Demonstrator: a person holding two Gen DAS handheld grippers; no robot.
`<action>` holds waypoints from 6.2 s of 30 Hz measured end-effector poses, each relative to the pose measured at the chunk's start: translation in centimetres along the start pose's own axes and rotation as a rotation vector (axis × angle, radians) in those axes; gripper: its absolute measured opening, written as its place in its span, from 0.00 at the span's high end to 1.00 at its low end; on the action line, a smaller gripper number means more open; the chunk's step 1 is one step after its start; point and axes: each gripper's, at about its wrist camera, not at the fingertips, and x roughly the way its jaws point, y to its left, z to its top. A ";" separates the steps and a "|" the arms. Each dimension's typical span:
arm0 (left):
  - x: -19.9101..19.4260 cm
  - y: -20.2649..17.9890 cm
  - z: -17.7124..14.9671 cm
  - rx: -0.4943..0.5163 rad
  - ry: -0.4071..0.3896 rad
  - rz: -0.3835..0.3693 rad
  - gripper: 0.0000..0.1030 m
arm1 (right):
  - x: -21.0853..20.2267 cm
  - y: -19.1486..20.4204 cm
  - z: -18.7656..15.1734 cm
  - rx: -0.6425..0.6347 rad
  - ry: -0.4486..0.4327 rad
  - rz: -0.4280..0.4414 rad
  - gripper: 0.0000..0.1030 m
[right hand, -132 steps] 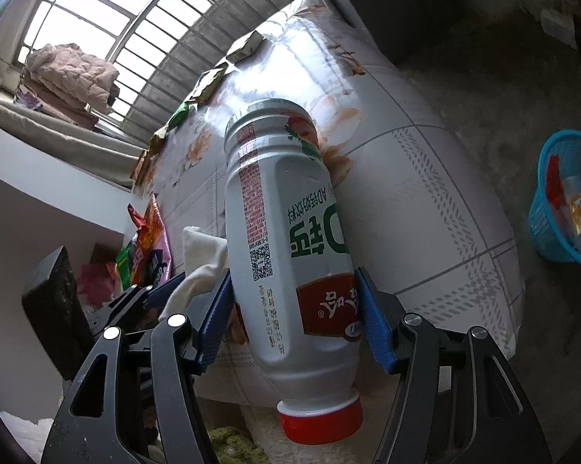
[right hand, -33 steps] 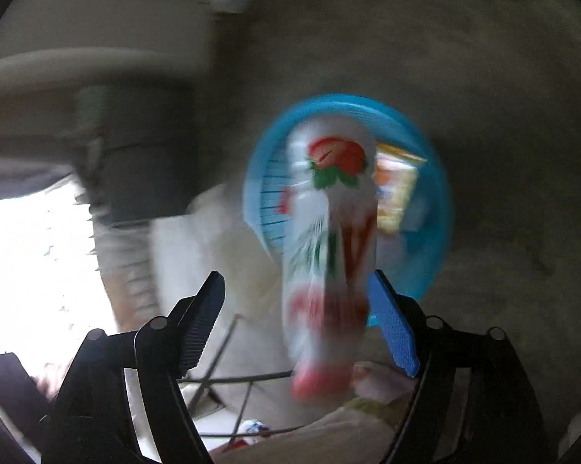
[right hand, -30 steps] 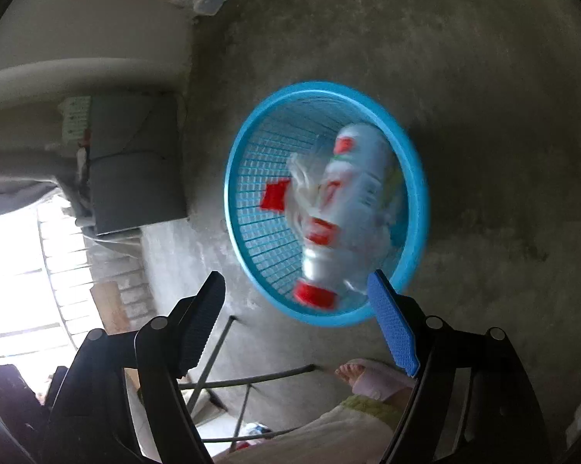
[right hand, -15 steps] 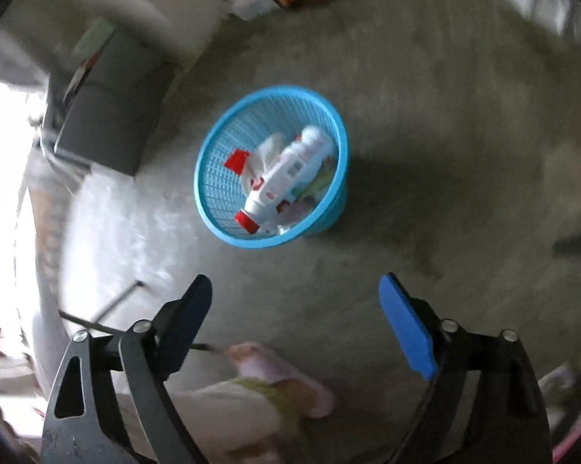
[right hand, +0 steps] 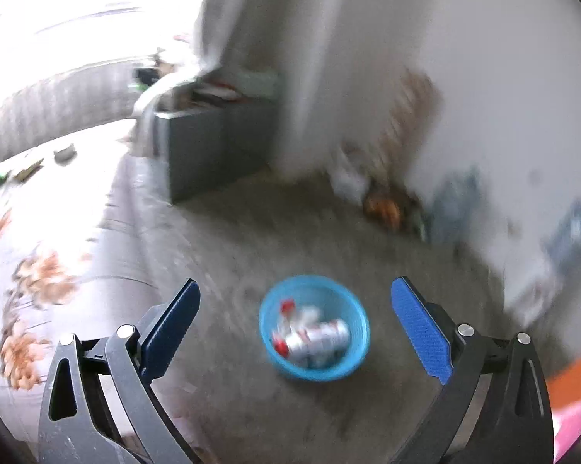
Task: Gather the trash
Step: 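Move both open tools back over the table toward the snack bags, then grasp the green snack bag with right tool while left tool grasps the orange chip bag, then lift the green bag with right tool while left tool lifts the orange bag, then carry both bags over the blue wastebasket and open both tools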
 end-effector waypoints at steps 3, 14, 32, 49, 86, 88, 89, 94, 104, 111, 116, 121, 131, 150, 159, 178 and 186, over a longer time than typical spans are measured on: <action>-3.7 4.0 -1.3 -0.094 -0.071 0.089 0.05 | -1.4 4.4 1.0 -0.103 -0.080 0.098 0.08; -11.1 15.4 -7.9 -0.363 -0.182 0.290 0.05 | -2.2 12.8 1.6 -0.008 0.146 0.847 0.08; -10.1 23.4 -11.9 -0.477 -0.080 0.359 0.10 | -3.6 22.9 3.2 0.011 0.594 1.346 0.45; -7.5 24.0 -12.4 -0.477 -0.038 0.305 0.64 | -2.1 28.2 0.7 -0.040 0.817 1.368 0.74; -4.7 30.0 -12.3 -0.850 -0.105 -0.171 0.61 | 0.3 24.1 1.1 -0.034 0.652 1.153 1.00; -4.3 29.2 -12.2 -0.816 -0.073 -0.122 0.62 | 0.2 23.7 0.7 -0.022 0.657 1.164 1.00; -4.1 28.5 -12.1 -0.773 -0.045 -0.065 0.68 | 0.4 23.5 0.7 -0.014 0.661 1.169 1.00; -3.7 26.7 -11.7 -0.671 -0.023 0.028 0.86 | 0.9 22.2 0.7 0.009 0.671 1.184 1.00; -4.4 21.6 -8.8 -0.367 -0.042 0.234 0.93 | 2.5 18.1 0.8 0.168 0.686 1.258 1.00; -5.2 19.0 -7.5 -0.241 -0.081 0.274 0.95 | 3.4 14.1 1.5 0.279 0.644 1.285 1.00; -5.4 17.4 -6.6 -0.190 -0.102 0.269 0.95 | 3.7 11.8 1.5 0.332 0.612 1.288 1.00; -5.6 16.4 -5.5 -0.155 -0.124 0.272 0.96 | 3.5 10.3 1.3 0.366 0.588 1.277 1.00; -5.7 15.1 -4.5 -0.107 -0.154 0.276 0.97 | 3.6 8.4 1.0 0.402 0.554 1.274 1.00; -7.4 14.2 -4.6 -0.037 -0.218 0.317 0.98 | 5.0 6.4 -0.3 0.444 0.515 1.273 1.00; -8.6 13.1 -5.0 0.006 -0.261 0.330 0.99 | 5.2 4.6 -1.4 0.486 0.470 1.282 1.00; -4.3 0.4 2.8 0.184 -0.208 -0.147 0.99 | 7.7 -17.0 -8.0 0.842 0.150 0.967 1.00; 4.9 -9.2 5.7 0.195 -0.042 -0.413 0.99 | 12.7 -26.0 -16.6 1.100 0.180 0.651 1.00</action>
